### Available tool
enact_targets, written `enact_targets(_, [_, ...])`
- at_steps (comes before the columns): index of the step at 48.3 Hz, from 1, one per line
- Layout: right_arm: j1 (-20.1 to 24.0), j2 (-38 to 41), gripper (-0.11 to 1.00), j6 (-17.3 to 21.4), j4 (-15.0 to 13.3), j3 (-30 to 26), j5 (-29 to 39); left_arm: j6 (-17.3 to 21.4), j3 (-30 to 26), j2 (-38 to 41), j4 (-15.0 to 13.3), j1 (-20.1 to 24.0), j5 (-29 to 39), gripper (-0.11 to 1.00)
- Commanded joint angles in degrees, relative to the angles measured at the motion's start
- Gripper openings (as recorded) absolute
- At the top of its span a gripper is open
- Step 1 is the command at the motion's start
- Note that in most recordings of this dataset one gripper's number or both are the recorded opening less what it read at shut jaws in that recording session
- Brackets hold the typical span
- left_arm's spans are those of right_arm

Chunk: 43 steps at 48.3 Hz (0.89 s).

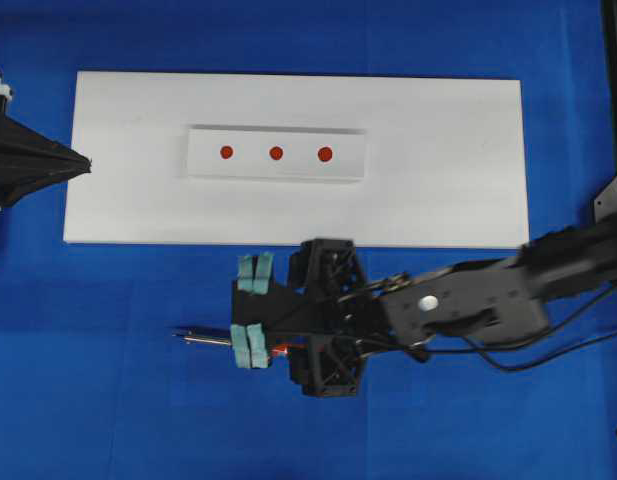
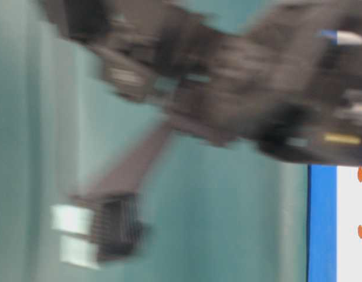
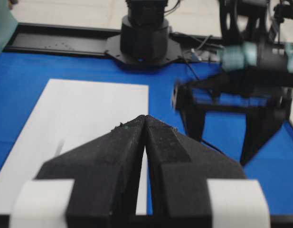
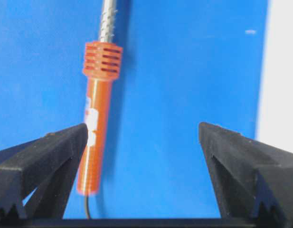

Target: Touch the tip of the soldering iron to the mark.

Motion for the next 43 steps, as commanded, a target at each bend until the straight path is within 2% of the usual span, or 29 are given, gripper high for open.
enact_targets(1, [0.1, -4.8, 0.89, 0.1, -0.4, -1.8, 3.1, 0.0, -0.6, 0.2, 0.0, 0.0, -0.2, 0.02])
enact_targets(11, [0.3, -8.5, 0.89, 0.1, -1.6, -2.1, 8.3, 0.0, -0.6, 0.2, 0.1, 0.0, -0.2, 0.02])
enact_targets(20, [0.0, -8.4, 0.88, -0.1, -2.7, -2.1, 7.8, 0.0, -0.6, 0.2, 0.0, 0.0, -0.3, 0.02])
enact_targets(28, [-3.4, -8.8, 0.88, -1.1, -4.1, -1.8, 7.7, 0.0, -0.6, 0.2, 0.0, 0.0, -0.2, 0.02])
enact_targets(35, [-8.2, -9.1, 0.88, -5.9, -4.0, -1.4, 7.7, 0.0, -0.6, 0.2, 0.0, 0.0, -0.2, 0.02])
enact_targets(43, [-14.2, -9.3, 0.88, -11.5, -2.7, -1.4, 6.9, -0.1, -0.6, 0.2, 0.0, 0.0, -0.1, 0.02])
